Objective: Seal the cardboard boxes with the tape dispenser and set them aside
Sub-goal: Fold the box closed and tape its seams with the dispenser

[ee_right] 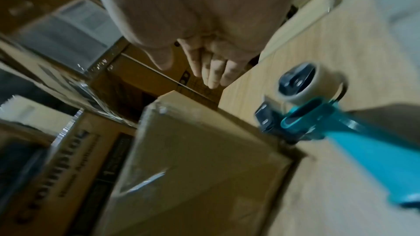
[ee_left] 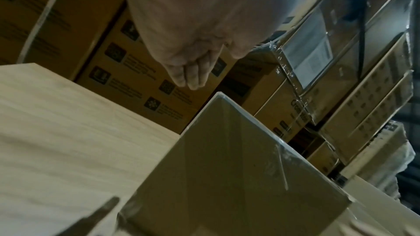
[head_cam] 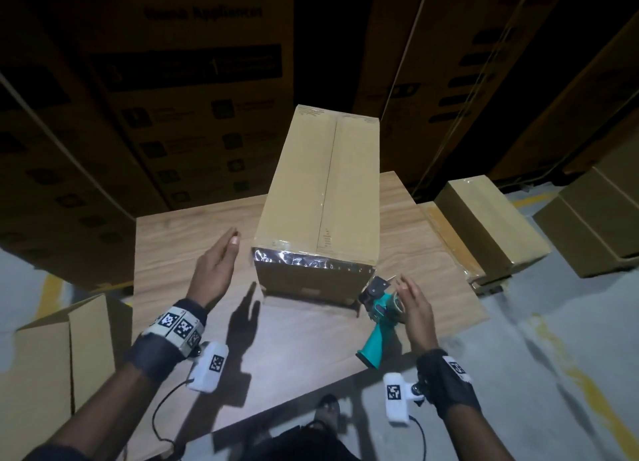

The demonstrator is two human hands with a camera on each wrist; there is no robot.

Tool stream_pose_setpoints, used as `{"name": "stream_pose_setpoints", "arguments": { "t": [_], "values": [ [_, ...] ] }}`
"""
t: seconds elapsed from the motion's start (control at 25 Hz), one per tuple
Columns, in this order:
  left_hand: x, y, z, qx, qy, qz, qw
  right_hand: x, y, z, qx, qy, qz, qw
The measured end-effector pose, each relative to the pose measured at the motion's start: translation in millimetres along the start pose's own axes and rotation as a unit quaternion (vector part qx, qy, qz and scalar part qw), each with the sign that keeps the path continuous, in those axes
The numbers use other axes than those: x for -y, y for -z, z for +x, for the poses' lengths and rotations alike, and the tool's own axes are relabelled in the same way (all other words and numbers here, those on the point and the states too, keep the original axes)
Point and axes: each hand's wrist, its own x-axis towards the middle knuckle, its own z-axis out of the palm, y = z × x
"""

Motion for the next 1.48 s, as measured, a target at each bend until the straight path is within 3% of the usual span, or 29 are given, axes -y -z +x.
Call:
{"name": "stream_pose_setpoints", "arguments": {
  "t": [0.12,0.28,0.56,0.68,0.72,0.8,0.88,0.96,1.0,1.16,1.48],
  "values": [
    [6.5,-23.8,-4.2,0.048,0.006,-0.039,0.998,27.7,-32.5,-9.2,0.093,0.014,0.073,0.993],
    [20.5,-43.0,-2.1,0.001,0.008,-0.069,0.998,23.3,-54.8,-3.8,0.101,0.006,0.054,0.993],
    [12.3,-46.5,-15.3,-0.003,0.033,-0.096,0.995,25.6,-36.8,-4.1,0.155,-0.052,0.070,0.984],
    [25.3,-28.6,-26.1,-0.011,0.004,-0.124,0.992,9.1,-3.4,12.8,0.202,-0.051,0.034,0.978],
    [28.6,-19.0,-26.9,-0.005,-0.015,-0.105,0.994,9.0,6.0,13.9,0.196,-0.037,0.005,0.980],
    [31.9,-3.1,-20.4,0.062,-0.076,-0.017,0.995,15.1,21.6,14.7,0.170,0.057,-0.141,0.974],
    [33.3,5.5,-9.1,0.142,-0.153,0.101,0.973,19.5,29.2,22.8,0.176,0.183,-0.328,0.910],
    [34.0,7.9,3.1,0.170,-0.210,0.169,0.948,29.3,28.8,29.2,0.184,0.265,-0.421,0.848],
    [35.0,7.9,8.4,0.167,-0.228,0.184,0.942,32.5,29.4,34.3,0.190,0.287,-0.428,0.836],
    [41.6,1.8,20.1,0.136,-0.280,0.189,0.932,41.4,29.4,47.0,0.208,0.286,-0.418,0.837],
    [59.9,-7.1,15.2,0.087,-0.300,0.143,0.939,36.4,18.0,53.7,0.179,0.330,-0.426,0.823]
  ]
}}
